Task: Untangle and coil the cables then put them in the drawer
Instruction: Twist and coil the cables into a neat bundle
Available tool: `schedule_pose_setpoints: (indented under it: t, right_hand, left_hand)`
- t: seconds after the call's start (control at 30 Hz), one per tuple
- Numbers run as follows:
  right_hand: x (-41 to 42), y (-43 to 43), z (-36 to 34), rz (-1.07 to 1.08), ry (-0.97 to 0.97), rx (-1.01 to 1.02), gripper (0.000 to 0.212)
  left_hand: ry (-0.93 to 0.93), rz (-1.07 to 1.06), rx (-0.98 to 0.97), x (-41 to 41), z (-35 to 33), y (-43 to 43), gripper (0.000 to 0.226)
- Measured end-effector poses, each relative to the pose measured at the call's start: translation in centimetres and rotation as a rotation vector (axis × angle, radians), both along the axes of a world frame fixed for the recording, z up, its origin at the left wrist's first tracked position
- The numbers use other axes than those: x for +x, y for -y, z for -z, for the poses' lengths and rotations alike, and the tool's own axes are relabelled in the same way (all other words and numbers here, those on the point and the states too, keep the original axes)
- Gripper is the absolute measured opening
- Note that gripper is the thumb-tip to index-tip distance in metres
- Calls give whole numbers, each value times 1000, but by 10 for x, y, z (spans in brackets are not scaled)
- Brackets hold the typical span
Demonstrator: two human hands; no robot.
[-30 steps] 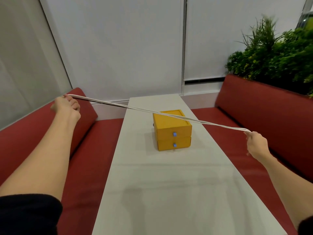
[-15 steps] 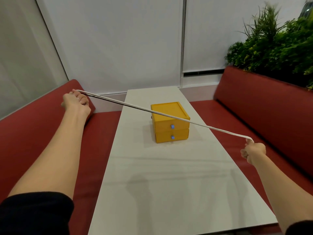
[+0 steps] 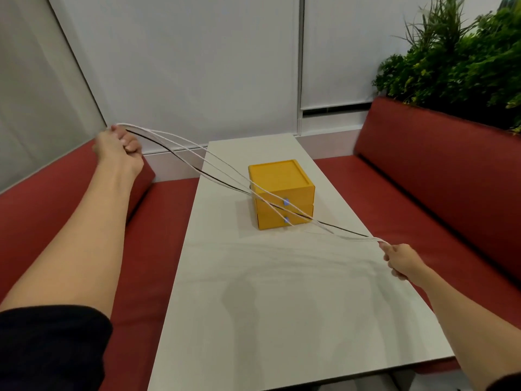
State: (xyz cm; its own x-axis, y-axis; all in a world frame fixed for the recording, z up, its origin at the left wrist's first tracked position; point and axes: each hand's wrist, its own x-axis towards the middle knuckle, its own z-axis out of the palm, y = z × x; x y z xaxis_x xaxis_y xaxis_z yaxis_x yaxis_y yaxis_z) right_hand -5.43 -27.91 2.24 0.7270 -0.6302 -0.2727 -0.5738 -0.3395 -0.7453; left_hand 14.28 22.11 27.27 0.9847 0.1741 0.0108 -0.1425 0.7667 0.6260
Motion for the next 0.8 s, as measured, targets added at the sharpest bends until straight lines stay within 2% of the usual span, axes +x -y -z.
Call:
schedule_pose_setpoints:
  t: [0.13, 0.2, 0.27, 0.33, 0.37, 0.4, 0.47, 0.6, 0.63, 0.7, 0.8]
  right_hand:
    - [10, -22, 8, -168, -73, -30, 34]
    - [14, -29, 6, -259, -125, -53, 31]
    - [19, -32, 1, -387, -239, -180, 30]
    - [31, -34, -10, -536, -377, -402, 33]
    - [42, -35, -19, -576, -385, -483, 34]
    - [54, -40, -34, -600, -334, -531, 35]
    - [75, -61, -82, -604, -87, -545, 39]
    - [98, -129, -211, -664, 567, -301, 70]
    - [97, -149, -242, -717, 662, -259, 76]
    - [101, -182, -287, -830, 770, -300, 83]
    - [110, -217, -316, -936, 839, -375, 72]
  left_hand:
    - [57, 90, -13, -4, -20, 15, 52]
    - [89, 127, -26, -7, -30, 23, 48]
    - [113, 158, -15, -11, -41, 31, 45]
    - [124, 183, 47, -16, -52, 39, 43]
    - [125, 198, 91, -19, -57, 45, 42]
    - [126, 219, 134, -22, -62, 51, 41]
    - [132, 270, 212, -31, -69, 68, 41]
    - [146, 362, 404, -49, -76, 104, 38]
    - [149, 391, 464, -53, -76, 111, 37]
    - [160, 432, 609, -63, -75, 125, 34]
    - [179, 437, 818, -73, -68, 135, 31]
